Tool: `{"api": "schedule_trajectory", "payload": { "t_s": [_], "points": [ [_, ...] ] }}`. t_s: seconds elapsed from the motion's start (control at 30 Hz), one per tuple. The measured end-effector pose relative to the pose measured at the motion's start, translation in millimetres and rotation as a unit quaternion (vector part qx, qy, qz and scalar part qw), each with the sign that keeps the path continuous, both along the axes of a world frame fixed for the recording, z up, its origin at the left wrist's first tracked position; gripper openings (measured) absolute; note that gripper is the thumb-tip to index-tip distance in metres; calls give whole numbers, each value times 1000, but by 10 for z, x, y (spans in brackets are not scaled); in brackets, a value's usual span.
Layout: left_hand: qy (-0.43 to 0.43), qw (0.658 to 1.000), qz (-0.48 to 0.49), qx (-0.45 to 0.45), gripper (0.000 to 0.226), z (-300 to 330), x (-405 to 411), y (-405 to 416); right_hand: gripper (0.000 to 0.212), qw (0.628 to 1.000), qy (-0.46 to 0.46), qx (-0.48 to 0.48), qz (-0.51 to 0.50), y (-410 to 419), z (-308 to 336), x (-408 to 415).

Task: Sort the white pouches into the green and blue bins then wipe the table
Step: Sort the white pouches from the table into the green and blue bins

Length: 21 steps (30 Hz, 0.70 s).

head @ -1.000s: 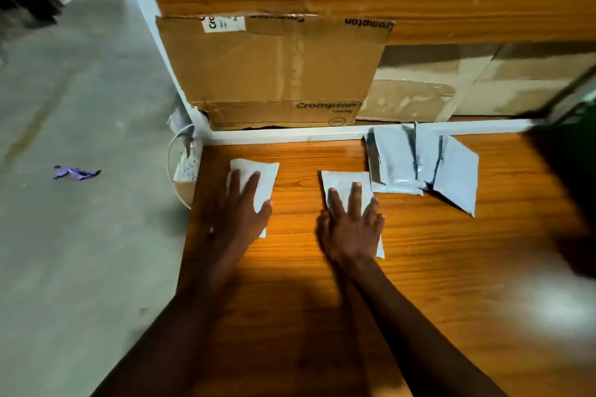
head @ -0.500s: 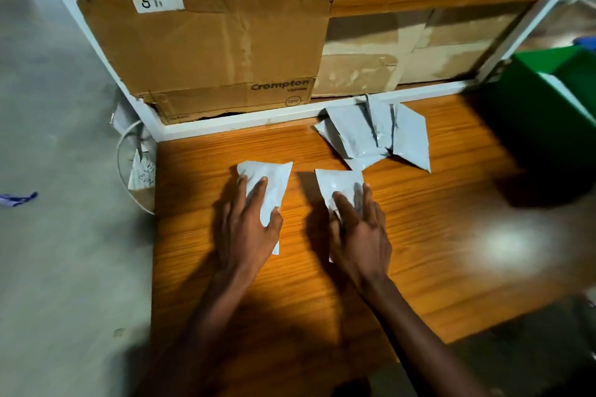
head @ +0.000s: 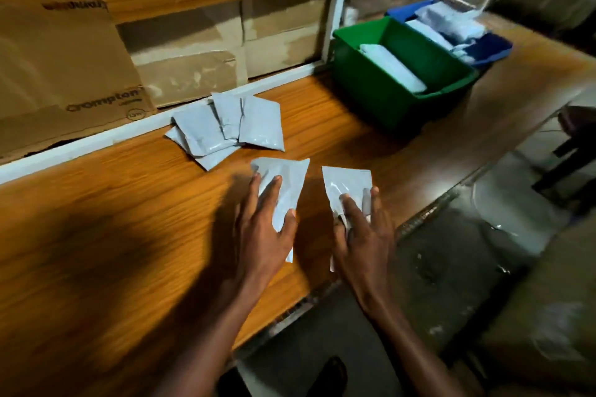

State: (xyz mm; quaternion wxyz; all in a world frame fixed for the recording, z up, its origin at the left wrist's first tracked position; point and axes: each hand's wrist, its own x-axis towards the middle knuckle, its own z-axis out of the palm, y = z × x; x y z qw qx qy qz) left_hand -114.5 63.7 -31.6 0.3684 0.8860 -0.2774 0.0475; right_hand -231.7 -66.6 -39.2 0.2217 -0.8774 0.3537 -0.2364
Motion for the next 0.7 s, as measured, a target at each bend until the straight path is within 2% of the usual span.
{"api": "schedule_trajectory", "payload": {
  "t_s": [0.1,0.23,0.4,0.53,0.7],
  "points": [
    [-7,999,-42,1,62,35,-394,-645,46,999,-32,-9,-33,-560,-5,-428],
    [-45,994,-92,36,62,138,-756,-1388,46,994,-11,-26,-105,-1204,100,-901],
    [-49,989,-139,23,61,305,-1034,-2344,46,984,-33,-47,-171,-1948,168,-1248],
    [-60,985,-163,8,62,406,-1023,-3023,46,981,-46,-66,-176,-2576,208,-1251],
    [-84,987,-139,-12,64,476,-689,-3862,48,983,-65,-86,-150,-3434,265,-904]
  ]
}}
